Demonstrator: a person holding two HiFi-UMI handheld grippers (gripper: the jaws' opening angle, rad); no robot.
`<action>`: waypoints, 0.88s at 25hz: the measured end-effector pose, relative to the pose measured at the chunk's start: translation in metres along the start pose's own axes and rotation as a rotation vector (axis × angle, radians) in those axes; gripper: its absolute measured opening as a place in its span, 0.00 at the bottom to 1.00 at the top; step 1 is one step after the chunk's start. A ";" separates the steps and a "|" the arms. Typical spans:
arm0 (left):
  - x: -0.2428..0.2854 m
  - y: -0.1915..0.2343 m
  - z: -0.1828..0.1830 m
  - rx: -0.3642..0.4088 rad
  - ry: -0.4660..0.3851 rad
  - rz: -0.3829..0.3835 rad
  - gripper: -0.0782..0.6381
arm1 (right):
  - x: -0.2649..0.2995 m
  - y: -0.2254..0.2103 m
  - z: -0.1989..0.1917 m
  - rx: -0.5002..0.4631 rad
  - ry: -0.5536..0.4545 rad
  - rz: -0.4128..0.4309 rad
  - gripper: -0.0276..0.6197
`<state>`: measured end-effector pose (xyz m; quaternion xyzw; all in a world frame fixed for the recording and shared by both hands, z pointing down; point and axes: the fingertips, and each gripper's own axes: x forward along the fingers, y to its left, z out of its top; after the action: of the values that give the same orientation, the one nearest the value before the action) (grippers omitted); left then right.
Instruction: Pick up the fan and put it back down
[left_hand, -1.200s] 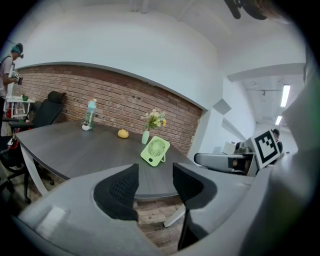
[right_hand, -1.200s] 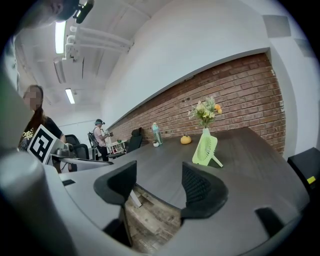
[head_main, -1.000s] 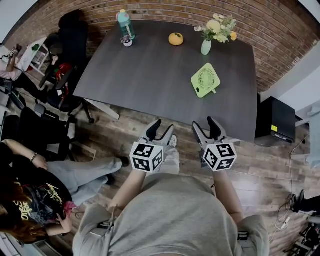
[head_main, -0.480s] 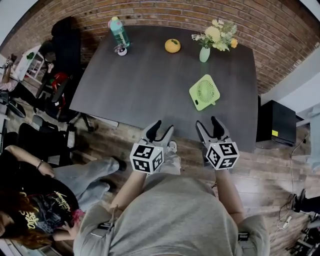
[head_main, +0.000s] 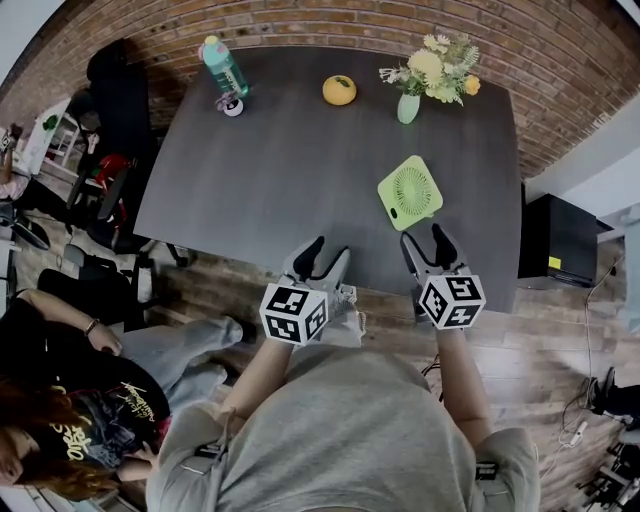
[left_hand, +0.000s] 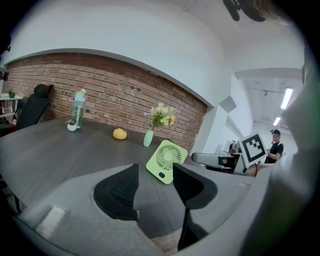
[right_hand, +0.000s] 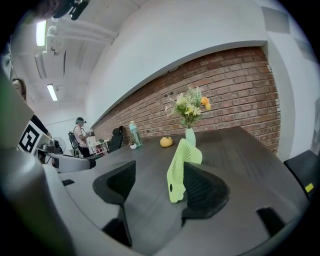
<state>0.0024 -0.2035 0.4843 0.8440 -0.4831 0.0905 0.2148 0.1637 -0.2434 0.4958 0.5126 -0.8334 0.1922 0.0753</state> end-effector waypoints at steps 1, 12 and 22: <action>0.003 0.001 0.001 -0.001 0.004 -0.002 0.39 | 0.003 -0.004 0.000 0.002 0.004 -0.007 0.48; 0.034 0.017 0.008 -0.007 0.031 -0.030 0.39 | 0.035 -0.045 -0.005 0.018 0.047 -0.070 0.48; 0.054 0.033 0.009 -0.009 0.059 -0.034 0.39 | 0.068 -0.070 -0.010 0.028 0.079 -0.089 0.50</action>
<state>0.0016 -0.2645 0.5049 0.8481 -0.4625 0.1095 0.2343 0.1934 -0.3231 0.5439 0.5421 -0.8035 0.2204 0.1092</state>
